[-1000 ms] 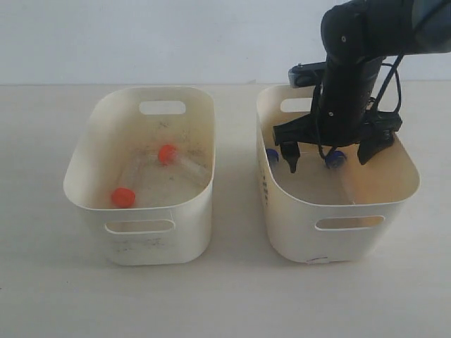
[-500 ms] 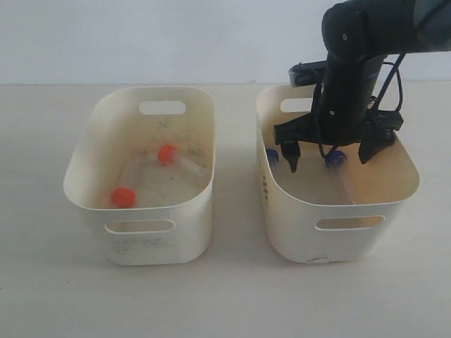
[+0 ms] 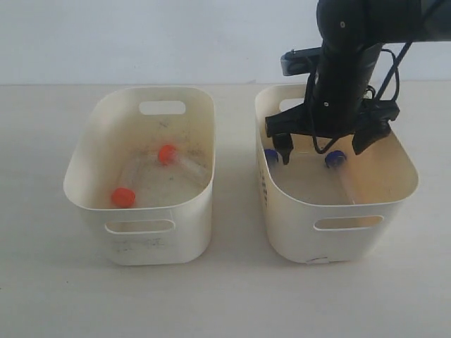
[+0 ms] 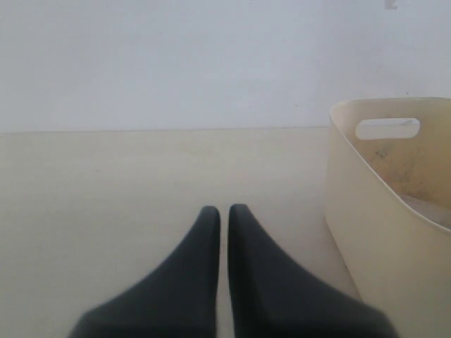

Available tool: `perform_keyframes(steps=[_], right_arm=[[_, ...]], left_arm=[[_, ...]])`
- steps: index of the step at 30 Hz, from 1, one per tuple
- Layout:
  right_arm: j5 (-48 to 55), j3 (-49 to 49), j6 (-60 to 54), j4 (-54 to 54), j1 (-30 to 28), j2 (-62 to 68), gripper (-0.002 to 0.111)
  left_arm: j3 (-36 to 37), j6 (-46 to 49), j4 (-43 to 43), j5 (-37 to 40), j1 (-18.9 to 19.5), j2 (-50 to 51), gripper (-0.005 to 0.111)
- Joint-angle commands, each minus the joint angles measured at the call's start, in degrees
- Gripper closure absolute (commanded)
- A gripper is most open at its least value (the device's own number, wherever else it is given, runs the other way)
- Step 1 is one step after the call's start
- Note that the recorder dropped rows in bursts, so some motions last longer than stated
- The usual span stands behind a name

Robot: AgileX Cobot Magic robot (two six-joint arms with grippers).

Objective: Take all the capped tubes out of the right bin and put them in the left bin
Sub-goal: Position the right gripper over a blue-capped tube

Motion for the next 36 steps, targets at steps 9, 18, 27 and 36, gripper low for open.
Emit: perform_keyframes(steps=[9, 18, 27, 36], right_arm=[[0.8, 0.0, 1.5, -2.2, 0.2, 2.0, 0.003], [0.1, 0.0, 1.5, -2.6, 0.2, 4.1, 0.003], [-0.7, 0.0, 5.5, -5.6, 0.2, 4.1, 0.003], [-1.2, 0.0, 6.3, -6.0, 0.2, 4.2, 0.003]], left_arm=[[-0.2, -0.5, -0.4, -0.3, 0.0, 0.0, 0.102], [-0.2, -0.5, -0.4, -0.3, 0.0, 0.0, 0.102], [-0.2, -0.5, -0.4, -0.3, 0.0, 0.0, 0.102], [-0.2, -0.5, -0.4, -0.3, 0.0, 0.0, 0.102]])
